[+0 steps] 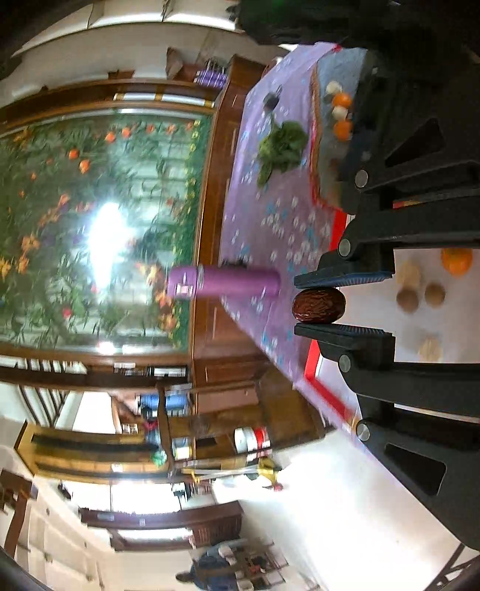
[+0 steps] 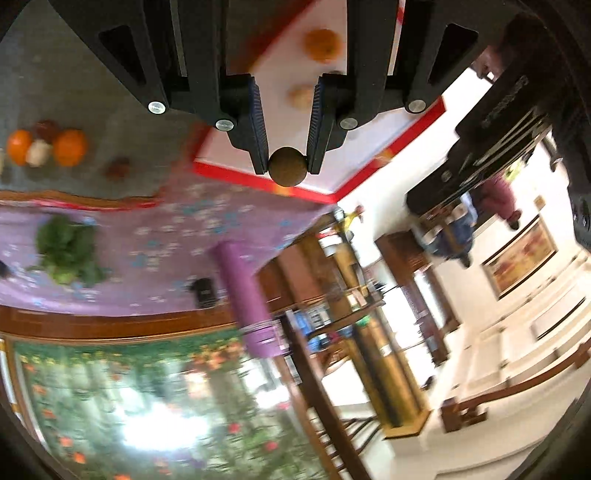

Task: Organize fruits
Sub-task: 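Carry the date and kiwi into the white tray and open both tools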

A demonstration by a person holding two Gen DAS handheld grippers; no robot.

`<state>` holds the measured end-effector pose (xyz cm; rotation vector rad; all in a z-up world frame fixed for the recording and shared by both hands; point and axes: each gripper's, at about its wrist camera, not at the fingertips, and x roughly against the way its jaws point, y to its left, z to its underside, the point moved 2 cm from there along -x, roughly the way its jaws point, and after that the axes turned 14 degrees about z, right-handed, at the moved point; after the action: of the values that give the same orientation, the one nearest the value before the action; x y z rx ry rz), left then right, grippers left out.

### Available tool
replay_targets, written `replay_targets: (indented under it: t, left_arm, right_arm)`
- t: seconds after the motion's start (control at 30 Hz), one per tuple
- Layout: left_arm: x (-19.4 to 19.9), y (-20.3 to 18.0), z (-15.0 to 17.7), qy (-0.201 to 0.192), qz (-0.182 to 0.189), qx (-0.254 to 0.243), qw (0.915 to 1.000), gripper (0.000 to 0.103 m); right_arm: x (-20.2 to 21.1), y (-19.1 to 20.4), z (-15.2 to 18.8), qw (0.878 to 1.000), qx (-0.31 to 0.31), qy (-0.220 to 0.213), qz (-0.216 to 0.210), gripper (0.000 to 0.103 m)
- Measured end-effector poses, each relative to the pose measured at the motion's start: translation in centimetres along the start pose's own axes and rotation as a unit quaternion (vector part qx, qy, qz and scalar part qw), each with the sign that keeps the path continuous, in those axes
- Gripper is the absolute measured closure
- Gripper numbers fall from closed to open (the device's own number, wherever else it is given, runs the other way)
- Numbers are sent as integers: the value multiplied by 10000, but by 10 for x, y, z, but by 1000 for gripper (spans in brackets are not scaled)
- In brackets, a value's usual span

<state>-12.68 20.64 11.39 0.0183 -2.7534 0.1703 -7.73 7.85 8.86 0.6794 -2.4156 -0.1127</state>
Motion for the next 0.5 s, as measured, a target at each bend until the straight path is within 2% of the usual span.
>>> replay_targets:
  t: [0.17, 0.33, 0.5]
  left_arm:
    - [3, 26, 4, -38, -312, 165, 9994, 87]
    - [2, 45, 16, 59, -537, 235, 9983, 87]
    - [-2, 65, 25, 211, -782, 369, 9960, 87]
  right_arm:
    - [0, 36, 16, 9991, 282, 97, -302, 82]
    - [4, 48, 28, 9981, 560, 46, -262, 82]
    - [-5, 51, 40, 9975, 612, 273, -232, 82]
